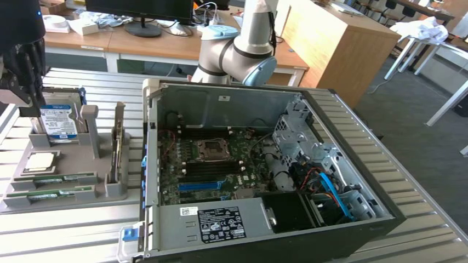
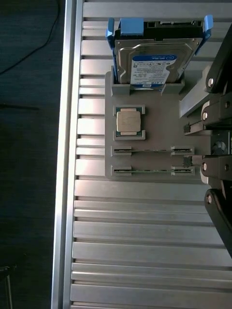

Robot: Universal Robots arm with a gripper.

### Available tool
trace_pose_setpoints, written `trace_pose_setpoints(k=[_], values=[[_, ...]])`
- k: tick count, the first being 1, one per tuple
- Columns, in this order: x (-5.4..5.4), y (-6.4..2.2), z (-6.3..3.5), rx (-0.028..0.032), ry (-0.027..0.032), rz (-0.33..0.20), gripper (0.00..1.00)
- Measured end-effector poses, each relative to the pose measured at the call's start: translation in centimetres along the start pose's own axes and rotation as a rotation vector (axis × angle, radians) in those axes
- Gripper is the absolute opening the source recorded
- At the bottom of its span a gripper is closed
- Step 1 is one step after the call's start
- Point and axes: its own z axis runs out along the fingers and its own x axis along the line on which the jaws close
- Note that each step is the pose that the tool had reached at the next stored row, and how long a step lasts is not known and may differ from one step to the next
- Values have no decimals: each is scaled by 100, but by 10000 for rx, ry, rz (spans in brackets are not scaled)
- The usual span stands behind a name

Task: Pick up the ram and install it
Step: 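Pick up the ram and move it above insertion slot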

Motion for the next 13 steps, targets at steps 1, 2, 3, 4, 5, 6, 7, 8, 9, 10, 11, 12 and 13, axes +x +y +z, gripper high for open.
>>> trace_pose_setpoints(k=[1,2,3,4,5,6,7,8,9,10,11,12,13], values=[[0,0,0,0,0,0,30],[0,0,0,0,0,0,30],[0,0,0,0,0,0,30],[0,0,0,0,0,0,30],[0,0,0,0,0,0,30],[0,0,0,-1,0,0,30],[0,0,0,-1,0,0,30],[0,0,0,-1,0,1,30],[0,0,0,0,0,0,30],[0,0,0,-1,0,0,30],[0,0,0,0,0,0,30],[0,0,0,0,0,0,30],[0,0,0,-1,0,0,30]])
